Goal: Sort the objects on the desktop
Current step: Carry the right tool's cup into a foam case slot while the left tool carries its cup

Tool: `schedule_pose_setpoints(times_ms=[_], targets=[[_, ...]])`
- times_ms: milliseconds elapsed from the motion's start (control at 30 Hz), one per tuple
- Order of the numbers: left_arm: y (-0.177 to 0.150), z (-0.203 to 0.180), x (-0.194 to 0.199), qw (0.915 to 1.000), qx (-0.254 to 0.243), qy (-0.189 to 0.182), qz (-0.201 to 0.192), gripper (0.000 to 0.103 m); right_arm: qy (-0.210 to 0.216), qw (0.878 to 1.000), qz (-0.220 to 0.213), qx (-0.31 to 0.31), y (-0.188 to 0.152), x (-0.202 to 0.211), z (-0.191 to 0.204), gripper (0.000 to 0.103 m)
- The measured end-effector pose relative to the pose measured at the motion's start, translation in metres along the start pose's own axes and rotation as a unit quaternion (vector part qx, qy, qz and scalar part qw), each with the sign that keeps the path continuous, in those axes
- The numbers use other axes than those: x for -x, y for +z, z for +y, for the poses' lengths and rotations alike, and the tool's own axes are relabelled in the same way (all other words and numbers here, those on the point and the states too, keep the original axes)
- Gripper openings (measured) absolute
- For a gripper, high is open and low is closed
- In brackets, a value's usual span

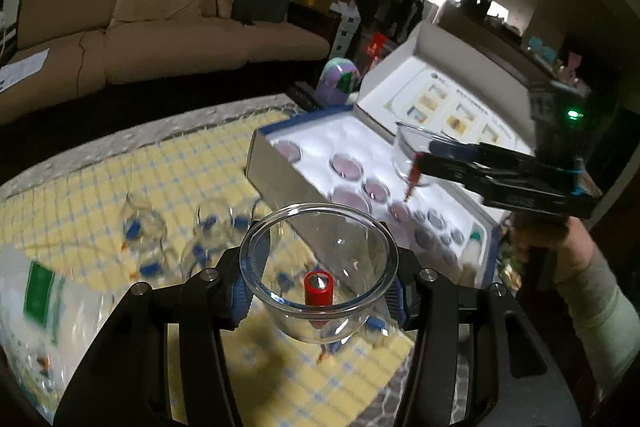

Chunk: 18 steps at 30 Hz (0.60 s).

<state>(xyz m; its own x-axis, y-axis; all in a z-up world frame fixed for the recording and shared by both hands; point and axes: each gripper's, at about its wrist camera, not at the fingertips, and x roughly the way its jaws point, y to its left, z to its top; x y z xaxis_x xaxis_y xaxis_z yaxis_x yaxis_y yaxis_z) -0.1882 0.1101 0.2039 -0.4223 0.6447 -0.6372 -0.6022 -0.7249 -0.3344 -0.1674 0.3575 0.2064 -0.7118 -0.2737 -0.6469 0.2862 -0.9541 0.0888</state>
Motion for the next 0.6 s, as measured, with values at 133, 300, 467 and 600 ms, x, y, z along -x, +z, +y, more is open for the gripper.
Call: schedule_pose_setpoints(times_ms=[133,300,467,600], targets=[[0.023,0.003,-0.024,1.0000,-0.006,0.005,0.002,0.050,-0.012,0.999,-0.014,-0.028,0.022,-0.028,-0.029,0.063],[0.053,0.004,-0.062,0.9999,0.000,-0.010,-0.005,0.050,-0.024,0.998,-0.023,-0.046,0.043,-0.064,-0.058,0.063],[0.066,0.010,-0.097,0.9998,0.004,-0.021,-0.001,0.050,-0.030,0.998,0.003,-0.050,0.056,-0.117,-0.072,0.063],[0.070,0.013,-0.119,0.9997,0.005,-0.023,0.010,0.050,-0.041,0.998,0.027,-0.031,0.055,-0.147,-0.074,0.063]])
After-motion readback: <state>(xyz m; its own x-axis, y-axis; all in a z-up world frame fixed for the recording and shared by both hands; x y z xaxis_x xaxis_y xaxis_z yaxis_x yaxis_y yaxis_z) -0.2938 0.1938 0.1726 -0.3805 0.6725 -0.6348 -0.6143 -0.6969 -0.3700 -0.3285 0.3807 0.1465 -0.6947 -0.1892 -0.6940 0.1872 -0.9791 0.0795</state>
